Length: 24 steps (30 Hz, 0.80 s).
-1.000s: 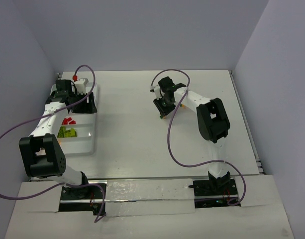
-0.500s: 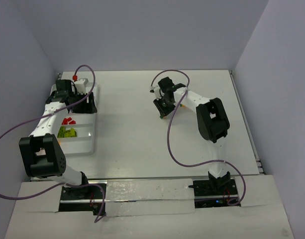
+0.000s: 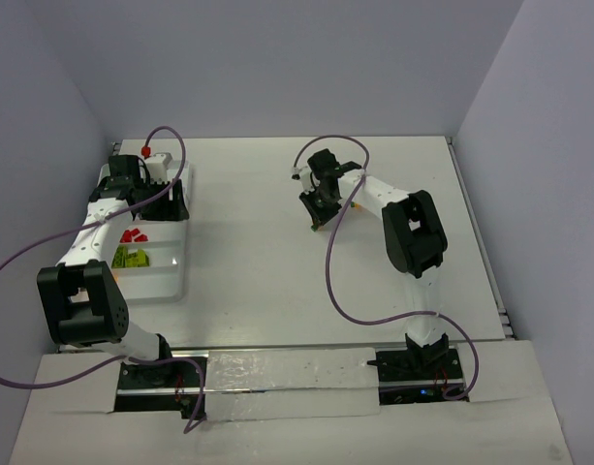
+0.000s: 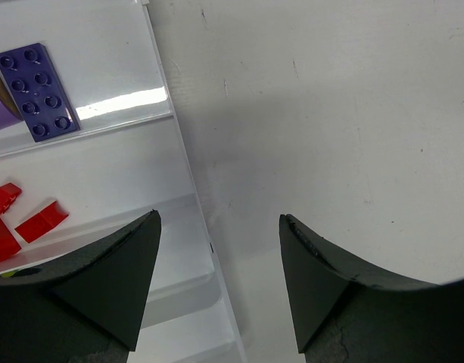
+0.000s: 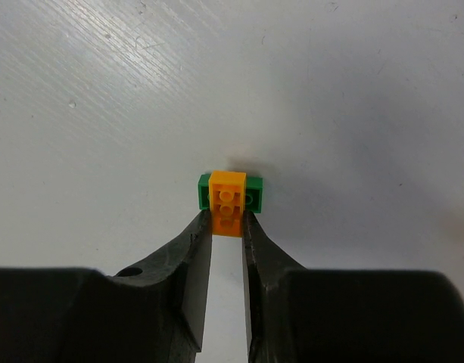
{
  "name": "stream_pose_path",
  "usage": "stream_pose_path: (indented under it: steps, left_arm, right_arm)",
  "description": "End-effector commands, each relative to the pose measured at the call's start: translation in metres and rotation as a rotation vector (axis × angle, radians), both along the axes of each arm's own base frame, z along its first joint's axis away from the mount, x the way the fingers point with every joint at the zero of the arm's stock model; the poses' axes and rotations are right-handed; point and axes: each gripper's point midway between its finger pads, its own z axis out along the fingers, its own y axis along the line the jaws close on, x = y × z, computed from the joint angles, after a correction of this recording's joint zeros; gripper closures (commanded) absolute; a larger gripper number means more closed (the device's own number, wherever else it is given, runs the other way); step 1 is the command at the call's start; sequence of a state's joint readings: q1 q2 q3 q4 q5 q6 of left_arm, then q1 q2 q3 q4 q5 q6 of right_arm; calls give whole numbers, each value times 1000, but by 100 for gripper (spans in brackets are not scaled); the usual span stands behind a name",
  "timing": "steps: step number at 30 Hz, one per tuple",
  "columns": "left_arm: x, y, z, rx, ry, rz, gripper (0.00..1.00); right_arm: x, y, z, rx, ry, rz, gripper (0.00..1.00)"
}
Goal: Sort the legos into containers by color
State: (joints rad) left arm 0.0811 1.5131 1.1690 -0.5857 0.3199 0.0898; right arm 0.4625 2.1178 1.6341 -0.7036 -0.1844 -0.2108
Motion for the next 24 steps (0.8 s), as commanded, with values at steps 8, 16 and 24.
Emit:
stream_pose_path:
  steps: [8, 16, 24]
  left_arm:
    - [2, -6, 22, -17, -50, -23, 27]
    - [-17, -71, 63, -352, -144, -250, 26]
    - [-38, -113, 96, -423, -349, -449, 22]
  right_arm:
    - [0, 11, 7, 6, -16, 26, 98]
    - [1, 44, 116, 387, -30, 58, 100]
    - [-39, 84, 198, 829, 211, 90, 100]
